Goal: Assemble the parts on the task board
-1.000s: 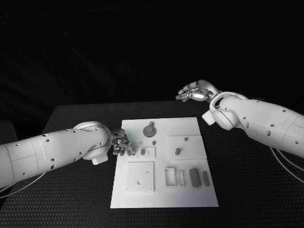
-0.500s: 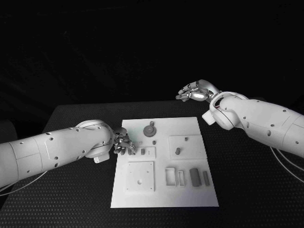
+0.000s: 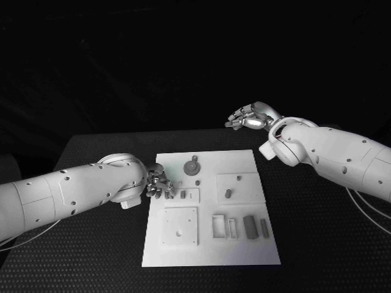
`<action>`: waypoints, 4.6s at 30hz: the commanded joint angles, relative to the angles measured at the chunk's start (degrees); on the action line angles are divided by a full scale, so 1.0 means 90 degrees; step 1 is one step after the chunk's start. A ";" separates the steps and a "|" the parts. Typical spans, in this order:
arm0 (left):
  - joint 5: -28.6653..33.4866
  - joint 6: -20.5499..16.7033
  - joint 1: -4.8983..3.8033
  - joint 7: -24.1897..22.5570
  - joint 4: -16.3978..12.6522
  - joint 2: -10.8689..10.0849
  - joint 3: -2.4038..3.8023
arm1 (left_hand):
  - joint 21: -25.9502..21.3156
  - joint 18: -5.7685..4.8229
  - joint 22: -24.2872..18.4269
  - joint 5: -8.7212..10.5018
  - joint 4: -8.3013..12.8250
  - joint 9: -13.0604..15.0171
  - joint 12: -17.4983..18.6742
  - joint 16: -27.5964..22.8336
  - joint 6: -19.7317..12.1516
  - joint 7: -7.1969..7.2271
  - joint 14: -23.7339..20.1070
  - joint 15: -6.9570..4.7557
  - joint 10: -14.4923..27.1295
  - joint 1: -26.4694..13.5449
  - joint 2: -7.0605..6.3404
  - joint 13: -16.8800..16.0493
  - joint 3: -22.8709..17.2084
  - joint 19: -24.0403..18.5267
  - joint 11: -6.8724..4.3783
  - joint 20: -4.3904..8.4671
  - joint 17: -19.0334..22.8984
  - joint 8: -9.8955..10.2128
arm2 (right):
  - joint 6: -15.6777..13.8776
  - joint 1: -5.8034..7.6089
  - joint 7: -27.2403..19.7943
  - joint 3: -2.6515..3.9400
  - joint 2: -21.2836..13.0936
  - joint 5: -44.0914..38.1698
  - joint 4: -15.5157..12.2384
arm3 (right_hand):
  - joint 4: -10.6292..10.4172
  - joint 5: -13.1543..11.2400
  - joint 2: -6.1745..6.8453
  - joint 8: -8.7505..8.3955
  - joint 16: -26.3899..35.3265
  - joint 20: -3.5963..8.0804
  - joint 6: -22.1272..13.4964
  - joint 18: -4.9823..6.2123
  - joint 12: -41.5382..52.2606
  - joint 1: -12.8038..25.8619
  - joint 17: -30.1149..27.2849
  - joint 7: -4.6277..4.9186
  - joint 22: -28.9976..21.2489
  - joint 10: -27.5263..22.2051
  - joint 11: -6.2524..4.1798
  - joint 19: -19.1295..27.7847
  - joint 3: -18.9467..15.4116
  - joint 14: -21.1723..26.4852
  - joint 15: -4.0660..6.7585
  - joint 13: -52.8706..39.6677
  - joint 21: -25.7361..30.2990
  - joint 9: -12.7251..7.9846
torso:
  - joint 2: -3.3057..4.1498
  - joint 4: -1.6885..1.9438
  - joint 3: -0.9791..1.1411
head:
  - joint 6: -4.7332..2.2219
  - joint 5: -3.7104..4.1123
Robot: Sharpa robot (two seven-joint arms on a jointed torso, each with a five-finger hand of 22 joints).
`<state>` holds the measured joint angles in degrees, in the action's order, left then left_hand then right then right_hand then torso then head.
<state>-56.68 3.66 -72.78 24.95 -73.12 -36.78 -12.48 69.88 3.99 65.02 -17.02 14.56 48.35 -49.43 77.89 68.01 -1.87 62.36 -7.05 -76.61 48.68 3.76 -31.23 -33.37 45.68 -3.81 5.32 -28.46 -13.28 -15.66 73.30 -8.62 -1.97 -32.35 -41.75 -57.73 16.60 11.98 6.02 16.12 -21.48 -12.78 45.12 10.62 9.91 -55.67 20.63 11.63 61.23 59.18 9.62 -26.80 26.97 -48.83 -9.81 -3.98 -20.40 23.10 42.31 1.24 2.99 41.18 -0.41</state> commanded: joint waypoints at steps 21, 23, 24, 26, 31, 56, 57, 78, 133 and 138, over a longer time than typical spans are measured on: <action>-0.0250 0.0270 0.0089 0.0240 0.0005 0.0017 -0.0050 | -0.0109 -0.0024 0.0007 0.1426 -0.0553 -0.0208 0.0167 -0.0127 -0.0225 -0.0080 0.0059 -0.0205 0.0056 -0.0312 -0.1190 -0.0012 -0.0135 0.0012 0.0018 0.0901 0.0080 0.0287 | 0.0041 -0.0002 -0.0068 0.0001 -0.0007 0.0004 -0.0011 | -0.0005 -0.0031 -0.0017 0.0034 0.0035 0.0020 -0.0045 -0.0135 -0.0031 -0.0062 -0.0011 0.0062 0.0017 0.0043 -0.0001 0.0002 -0.0022 0.0016 0.0002 0.0008 0.0046 -0.0012 | 0.0000 0.0007 -0.0008 | 0.0013 0.0023; -0.0250 0.0249 0.0089 0.0245 0.0006 0.0011 -0.0050 | -0.0113 -0.0024 0.0007 0.1435 -0.0589 -0.0216 0.0167 -0.0129 -0.0234 -0.0083 0.0055 -0.0205 0.0062 -0.0324 -0.1213 -0.0015 -0.0138 0.0011 0.0020 0.0901 0.0082 0.0293 | 0.0041 -0.0003 -0.0068 0.0001 -0.0007 0.0004 -0.0010 | -0.0006 -0.0032 -0.0016 0.0034 0.0035 0.0020 -0.0045 -0.0135 -0.0032 -0.0061 -0.0011 0.0062 0.0017 0.0044 0.0000 0.0002 -0.0023 0.0016 0.0002 0.0008 0.0047 -0.0012 | 0.0000 0.0007 -0.0010 | 0.0009 0.0030; -0.0250 0.0236 0.0090 0.0248 0.0009 0.0008 -0.0050 | -0.0114 -0.0024 0.0008 0.1436 -0.0604 -0.0218 0.0167 -0.0129 -0.0236 -0.0084 0.0054 -0.0206 0.0063 -0.0330 -0.1219 -0.0016 -0.0139 0.0011 0.0021 0.0902 0.0082 0.0294 | 0.0040 -0.0003 -0.0067 0.0001 -0.0007 0.0005 -0.0010 | -0.0006 -0.0032 -0.0016 0.0034 0.0035 0.0020 -0.0046 -0.0136 -0.0032 -0.0061 -0.0011 0.0063 0.0018 0.0043 0.0000 0.0002 -0.0023 0.0017 0.0002 0.0008 0.0048 -0.0012 | 0.0000 0.0006 -0.0009 | 0.0009 0.0032; -0.0250 0.0215 0.0090 0.0249 0.0012 -0.0001 -0.0050 | -0.0117 -0.0025 0.0009 0.1442 -0.0645 -0.0226 0.0166 -0.0130 -0.0243 -0.0086 0.0052 -0.0207 0.0068 -0.0343 -0.1248 -0.0020 -0.0142 0.0011 0.0023 0.0903 0.0084 0.0299 | 0.0034 -0.0004 -0.0067 0.0001 -0.0010 0.0005 -0.0008 | -0.0006 -0.0032 -0.0016 0.0034 0.0035 0.0020 -0.0046 -0.0136 -0.0033 -0.0060 -0.0012 0.0063 0.0018 0.0043 0.0000 0.0002 -0.0023 0.0017 0.0001 0.0008 0.0049 -0.0012 | 0.0001 0.0007 -0.0011 | 0.0018 0.0027; -0.0250 0.0170 0.0090 0.0247 0.0027 -0.0031 -0.0048 | -0.0134 -0.0023 0.0014 0.1543 -0.0916 -0.0252 0.0162 -0.0130 -0.0261 -0.0091 0.0044 -0.0212 0.0085 -0.0504 -0.1475 -0.0035 -0.0135 0.0013 0.0027 0.0909 0.0089 0.0307 | 0.0033 -0.0006 -0.0066 0.0001 -0.0014 0.0005 -0.0010 | -0.0006 -0.0032 -0.0014 0.0033 0.0037 0.0020 -0.0048 -0.0137 -0.0036 -0.0058 -0.0012 0.0063 0.0020 0.0043 0.0001 0.0003 -0.0025 0.0019 0.0000 0.0008 0.0052 -0.0014 | -0.0004 0.0009 -0.0010 | -0.0002 0.0030; 0.0737 -0.0278 0.0008 -0.0124 -0.0016 -0.0216 0.0436 | -0.0228 -0.0039 0.0040 0.1569 -0.1721 -0.0192 0.0270 -0.0229 -0.0522 -0.0174 -0.0191 -0.0134 0.0396 -0.0717 -0.1827 -0.0071 -0.0229 -0.0180 0.0096 0.0885 0.0139 0.0326 | 0.0028 -0.0026 -0.0062 0.0001 -0.0025 0.0009 0.0025 | -0.0007 -0.0029 -0.0012 0.0032 0.0040 0.0021 -0.0054 -0.0141 -0.0048 -0.0054 -0.0015 0.0066 0.0029 0.0041 0.0003 0.0005 -0.0026 0.0024 -0.0004 0.0009 0.0065 -0.0018 | -0.0007 0.0013 -0.0006 | -0.0062 0.0067; 0.0809 -0.0401 -0.0028 -0.0221 -0.0031 -0.0203 0.0436 | -0.0268 -0.0076 0.0046 0.1533 -0.1392 -0.0180 0.0300 -0.0262 -0.0541 -0.0209 -0.0285 -0.0093 0.0497 -0.0478 -0.1582 -0.0070 -0.0138 -0.0283 0.0111 0.0848 0.0149 0.0318 | 0.0029 -0.0026 -0.0062 0.0001 -0.0024 0.0010 0.0029 | -0.0007 -0.0029 -0.0012 0.0032 0.0040 0.0021 -0.0054 -0.0142 -0.0049 -0.0054 -0.0015 0.0066 0.0029 0.0041 0.0003 0.0005 -0.0026 0.0024 -0.0004 0.0009 0.0066 -0.0019 | -0.0007 0.0012 -0.0004 | -0.0068 0.0069; -0.0838 -0.2474 0.0081 -0.3316 0.0028 0.0230 0.0206 | -0.1129 -0.0161 -0.0217 0.1477 0.0179 -0.0880 0.3612 -0.1406 -0.1752 -0.0509 -0.0675 0.0602 0.1528 0.1855 -0.1591 0.1695 -0.0287 -0.0719 0.0891 0.0203 0.0500 0.0449 | 0.0045 -0.0028 -0.0062 0.0001 -0.0008 0.0037 0.0076 | -0.0013 -0.0019 -0.0020 0.0035 0.0040 0.0021 -0.0052 -0.0144 -0.0054 -0.0036 -0.0015 0.0066 0.0039 0.0049 0.0003 0.0000 -0.0030 0.0022 -0.0002 0.0008 0.0074 -0.0021 | 0.0002 0.0001 -0.0007 | -0.0162 0.0127; -0.2392 -0.2577 0.0679 -0.3513 0.1228 0.1093 0.0087 | -0.1078 -0.0028 -0.0083 0.1319 0.0067 -0.1343 0.4603 -0.1243 -0.1569 -0.0570 -0.0285 0.0664 0.1304 0.2027 -0.1267 0.2089 -0.0321 -0.0432 0.1007 0.0153 0.0263 0.0350 | 0.0075 -0.0048 -0.0074 0.0002 0.0043 0.0047 -0.0002 | -0.0010 0.0001 -0.0036 0.0040 0.0040 0.0028 -0.0053 -0.0148 -0.0075 -0.0010 -0.0018 0.0066 0.0063 0.0060 0.0002 -0.0011 -0.0035 0.0021 0.0000 0.0007 0.0100 -0.0029 | -0.0004 0.0011 -0.0001 | -0.0126 0.0224; -0.2392 -0.2590 0.0681 -0.3497 0.1238 0.1108 0.0089 | -0.1064 -0.0016 -0.0065 0.1314 0.0011 -0.1386 0.4637 -0.1205 -0.1593 -0.0581 -0.0256 0.0667 0.1244 0.1981 -0.1185 0.2106 -0.0312 -0.0407 0.1012 0.0152 0.0233 0.0359 | 0.0067 -0.0048 -0.0074 0.0002 0.0040 0.0047 -0.0004 | -0.0010 0.0000 -0.0038 0.0041 0.0040 0.0028 -0.0053 -0.0148 -0.0076 -0.0011 -0.0018 0.0066 0.0066 0.0061 0.0002 -0.0012 -0.0034 0.0021 0.0001 0.0007 0.0102 -0.0030 | 0.0000 0.0006 -0.0003 | -0.0129 0.0230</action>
<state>-77.84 -19.59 -66.68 -6.60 -61.92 -27.03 -11.73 60.12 2.69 64.39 -4.84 15.11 35.91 -7.98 66.79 53.72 -6.77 59.60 -1.03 -65.05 66.46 -7.34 -12.32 -36.17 41.58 5.36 4.28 -26.32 -10.27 -15.63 72.88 -8.64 -1.97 -32.02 -41.31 -57.67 16.60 11.98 6.02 16.12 -21.48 -12.78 45.12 10.18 9.47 -55.67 20.56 11.62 61.76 59.18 9.62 -26.80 26.97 -48.83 -9.81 -3.98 -19.73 22.91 42.29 1.32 2.97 40.03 1.63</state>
